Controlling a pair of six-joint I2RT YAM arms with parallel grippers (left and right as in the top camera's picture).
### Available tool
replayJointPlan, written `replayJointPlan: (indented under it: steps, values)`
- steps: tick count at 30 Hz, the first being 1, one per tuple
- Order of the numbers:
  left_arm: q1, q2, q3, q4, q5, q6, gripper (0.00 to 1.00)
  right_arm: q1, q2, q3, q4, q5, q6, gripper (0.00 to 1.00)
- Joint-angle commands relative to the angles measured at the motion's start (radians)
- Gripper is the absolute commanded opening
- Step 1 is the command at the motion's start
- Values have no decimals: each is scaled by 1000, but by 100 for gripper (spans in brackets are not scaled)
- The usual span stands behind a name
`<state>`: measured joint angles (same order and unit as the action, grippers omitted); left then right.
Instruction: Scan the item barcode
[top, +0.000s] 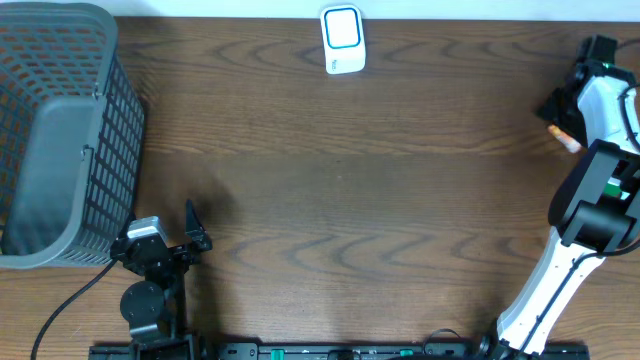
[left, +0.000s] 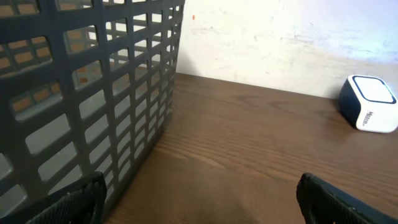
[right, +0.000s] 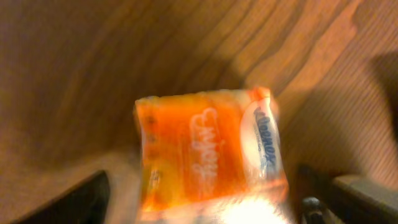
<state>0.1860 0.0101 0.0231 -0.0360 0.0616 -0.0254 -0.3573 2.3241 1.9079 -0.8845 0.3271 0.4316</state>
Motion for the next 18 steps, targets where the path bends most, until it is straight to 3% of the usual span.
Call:
replayJointPlan:
  steps: [1, 4, 11, 18]
  values:
    - [-4, -6, -19, -29, 6, 6, 98, -18, -76, 28, -23, -4, 9, 99]
    - [-4, -6, -19, -29, 6, 6, 98, -14, -192, 61, -82, -44, 9, 99]
    - [-4, -6, -19, -29, 6, 6, 98, 0, -526, 71, -181, -449, -26, 99]
    - [-4, -6, -19, -29, 6, 6, 98, 10, -851, 71, -433, -454, -51, 99]
